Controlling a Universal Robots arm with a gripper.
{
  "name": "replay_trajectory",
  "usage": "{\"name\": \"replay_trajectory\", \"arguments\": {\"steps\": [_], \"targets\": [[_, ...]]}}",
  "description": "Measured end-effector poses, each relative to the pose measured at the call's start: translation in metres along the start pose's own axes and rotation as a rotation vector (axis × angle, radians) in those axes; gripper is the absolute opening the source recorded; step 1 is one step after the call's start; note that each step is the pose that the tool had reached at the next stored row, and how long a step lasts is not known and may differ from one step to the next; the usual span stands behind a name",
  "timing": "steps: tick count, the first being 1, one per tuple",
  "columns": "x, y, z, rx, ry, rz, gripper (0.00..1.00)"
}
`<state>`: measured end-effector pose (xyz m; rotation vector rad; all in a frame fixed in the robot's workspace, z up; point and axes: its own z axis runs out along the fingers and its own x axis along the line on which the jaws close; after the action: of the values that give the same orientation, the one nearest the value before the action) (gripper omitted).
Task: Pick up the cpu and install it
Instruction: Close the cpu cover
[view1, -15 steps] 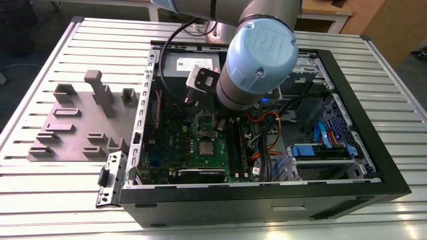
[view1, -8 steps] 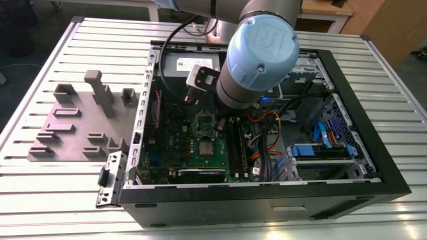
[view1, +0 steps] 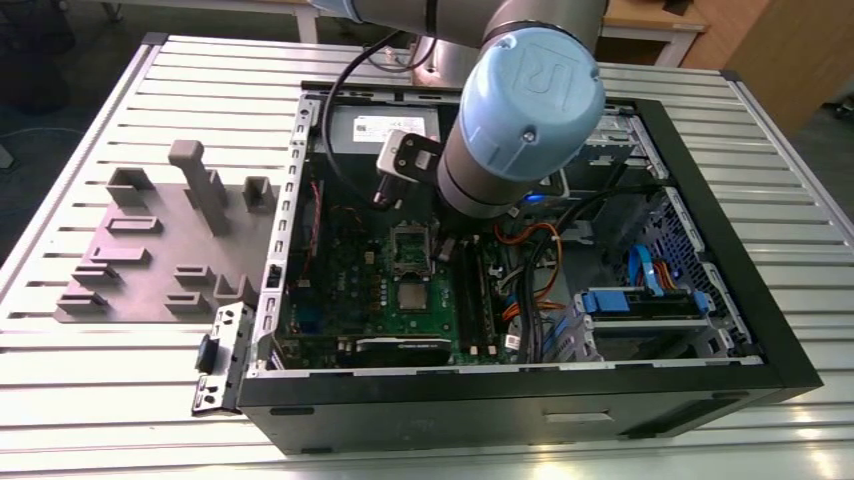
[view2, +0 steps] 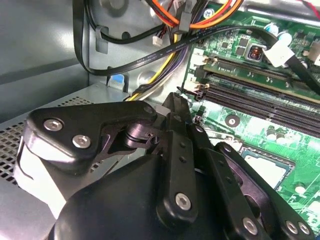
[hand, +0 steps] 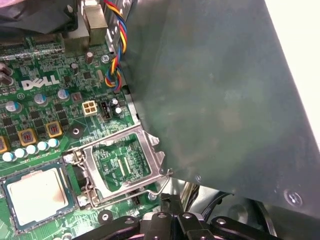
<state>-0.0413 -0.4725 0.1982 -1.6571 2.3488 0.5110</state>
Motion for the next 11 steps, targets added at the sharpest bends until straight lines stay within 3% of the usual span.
{"name": "replay_trajectory", "arguments": {"steps": [11], "targets": [[0.0008,-0.002,0.0034,0.0034,-0.0016,0.008,0.11]]}}
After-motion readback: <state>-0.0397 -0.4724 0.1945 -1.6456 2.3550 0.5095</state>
